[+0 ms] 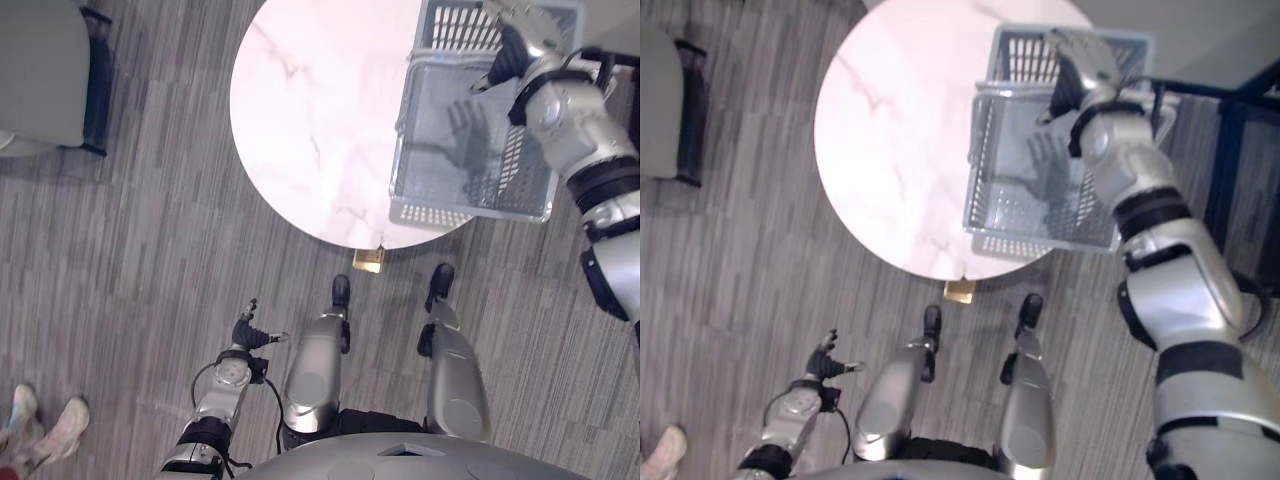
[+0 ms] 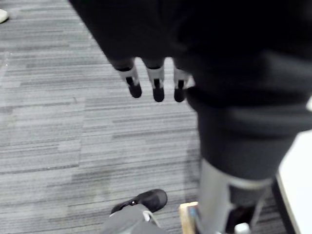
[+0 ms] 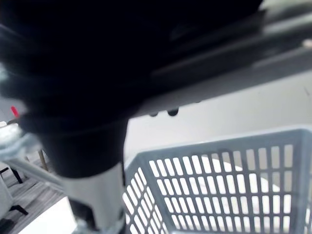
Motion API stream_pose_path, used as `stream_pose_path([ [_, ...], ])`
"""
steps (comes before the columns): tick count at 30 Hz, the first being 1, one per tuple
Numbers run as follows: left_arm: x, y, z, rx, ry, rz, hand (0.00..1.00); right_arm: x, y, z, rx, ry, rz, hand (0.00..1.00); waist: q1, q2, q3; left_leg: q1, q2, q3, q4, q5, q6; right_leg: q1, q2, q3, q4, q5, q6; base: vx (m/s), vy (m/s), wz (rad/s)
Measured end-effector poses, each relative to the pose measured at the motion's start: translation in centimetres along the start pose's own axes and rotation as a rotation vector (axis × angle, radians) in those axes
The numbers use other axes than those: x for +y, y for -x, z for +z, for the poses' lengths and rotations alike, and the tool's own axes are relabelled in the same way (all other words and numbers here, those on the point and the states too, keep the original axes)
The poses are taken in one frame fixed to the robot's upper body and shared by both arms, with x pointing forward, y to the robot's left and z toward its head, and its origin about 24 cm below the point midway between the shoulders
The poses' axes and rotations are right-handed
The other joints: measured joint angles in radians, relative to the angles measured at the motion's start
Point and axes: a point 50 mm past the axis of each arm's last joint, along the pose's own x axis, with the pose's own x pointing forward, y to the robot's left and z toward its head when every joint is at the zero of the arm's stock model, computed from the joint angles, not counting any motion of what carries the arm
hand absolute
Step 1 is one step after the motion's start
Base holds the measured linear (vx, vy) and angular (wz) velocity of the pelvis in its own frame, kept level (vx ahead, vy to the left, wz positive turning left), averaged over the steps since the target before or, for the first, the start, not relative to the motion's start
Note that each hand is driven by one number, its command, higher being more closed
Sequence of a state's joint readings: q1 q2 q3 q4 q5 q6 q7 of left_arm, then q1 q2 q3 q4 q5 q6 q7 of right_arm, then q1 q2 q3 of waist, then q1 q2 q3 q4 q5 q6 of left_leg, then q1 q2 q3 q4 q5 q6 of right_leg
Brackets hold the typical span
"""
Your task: Pick vegetable in the basket
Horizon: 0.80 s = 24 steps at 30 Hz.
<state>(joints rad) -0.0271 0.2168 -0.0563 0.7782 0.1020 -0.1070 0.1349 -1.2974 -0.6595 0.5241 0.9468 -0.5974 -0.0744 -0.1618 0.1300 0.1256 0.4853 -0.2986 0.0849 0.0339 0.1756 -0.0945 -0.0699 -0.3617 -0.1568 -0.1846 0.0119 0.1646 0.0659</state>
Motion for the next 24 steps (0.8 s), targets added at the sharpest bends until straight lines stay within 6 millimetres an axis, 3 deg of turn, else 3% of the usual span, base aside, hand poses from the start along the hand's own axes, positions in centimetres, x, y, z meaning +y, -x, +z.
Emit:
stream_pose_path([
  [7,-2.0,-0.4,2.1,-0.084,-0.005,-0.062,0.0,-0.1,0.5,-2.6,0.087,0.017,0.011,1.0,-0.002,0.015,0.006,-0.014,-0.011,-0.05,0.007,0.021,0.002,0.007,-0.014,-0.041,0.025,-0.004,-0.005,-0.05,-0.004,0.22],
  [9,-2.8,-0.3,2.2,-0.083,0.011,-0.079,0.0,1.4,2.3,-5.5,0.178,-0.007,0.046,1.0,-0.004,0.03,0.01,0.014,-0.017,-0.071,0.017,0.02,0.003,0.052,-0.023,-0.055,0.036,-0.016,-0.002,-0.02,0.036,0.29],
  [13,-2.8,-0.1,1.7,-0.059,-0.006,-0.089,0.0,5.4,6.3,-8.7,0.303,-0.135,0.092,1.0,-0.016,0.016,0.004,0.087,-0.018,-0.072,0.017,0.007,0.007,0.131,-0.026,-0.048,0.038,-0.037,0.01,0.0,0.043,0.06],
  [16,-2.6,-0.2,1.4,-0.052,-0.071,-0.11,0.0,9.8,10.4,-8.8,0.349,-0.265,0.163,1.0,-0.048,-0.052,-0.034,0.123,-0.009,-0.015,0.012,-0.007,0.004,0.129,-0.015,0.007,0.041,-0.043,0.016,0.03,0.026,-0.53],
  [18,-2.3,0.0,0.8,-0.034,-0.122,-0.132,0.0,13.1,13.1,-7.6,0.367,-0.368,0.233,1.0,-0.069,-0.107,-0.065,0.156,0.006,0.067,0.029,-0.03,0.002,0.126,-0.012,0.007,0.032,-0.065,-0.028,0.05,0.029,-1.19],
  [19,-2.1,0.0,0.7,-0.031,-0.139,-0.134,0.0,15.8,16.2,-7.0,0.417,-0.46,0.298,1.0,-0.081,-0.126,-0.084,0.202,0.044,0.174,0.013,-0.033,0.006,0.132,-0.048,-0.182,0.077,-0.143,-0.137,0.08,0.044,-1.75],
  [20,-1.9,0.0,0.6,-0.028,-0.139,-0.134,0.0,18.0,19.0,-6.7,0.48,-0.522,0.36,1.0,-0.082,-0.133,-0.098,0.244,0.081,0.238,-0.005,-0.038,0.008,0.127,-0.089,-0.346,0.171,-0.182,-0.164,0.12,0.045,-1.57],
  [21,-1.8,0.0,0.7,-0.03,-0.14,-0.131,0.0,18.6,19.8,-6.5,0.501,-0.544,0.376,1.0,-0.082,-0.138,-0.101,0.254,0.087,0.258,-0.008,-0.04,0.007,0.125,-0.104,-0.387,0.204,-0.185,-0.172,0.19,0.013,-1.89],
  [22,-0.2,-0.1,0.3,-0.015,-0.142,-0.089,0.0,21.8,24.6,-5.3,0.63,-0.692,0.456,1.0,-0.097,-0.189,-0.132,0.307,0.099,0.366,0.013,-0.078,-0.011,0.131,-0.17,-0.558,0.341,-0.199,-0.211,0.2,-0.01,-2.23],
  [23,0.7,-0.1,-0.1,0.004,-0.122,-0.054,0.0,22.8,26.5,-4.6,0.693,-0.771,0.478,1.0,-0.093,-0.2,-0.141,0.34,0.115,0.453,0.062,-0.119,-0.022,0.129,-0.152,-0.577,0.352,-0.209,-0.208,0.2,-0.043,-2.64],
  [24,1.1,0.0,-0.5,0.021,-0.107,-0.04,0.0,23.2,27.1,-4.3,0.726,-0.818,0.476,1.0,-0.097,-0.196,-0.141,0.36,0.132,0.504,0.083,-0.129,-0.023,0.122,-0.133,-0.574,0.35,-0.2,-0.212,0.12,-0.098,-2.76],
])
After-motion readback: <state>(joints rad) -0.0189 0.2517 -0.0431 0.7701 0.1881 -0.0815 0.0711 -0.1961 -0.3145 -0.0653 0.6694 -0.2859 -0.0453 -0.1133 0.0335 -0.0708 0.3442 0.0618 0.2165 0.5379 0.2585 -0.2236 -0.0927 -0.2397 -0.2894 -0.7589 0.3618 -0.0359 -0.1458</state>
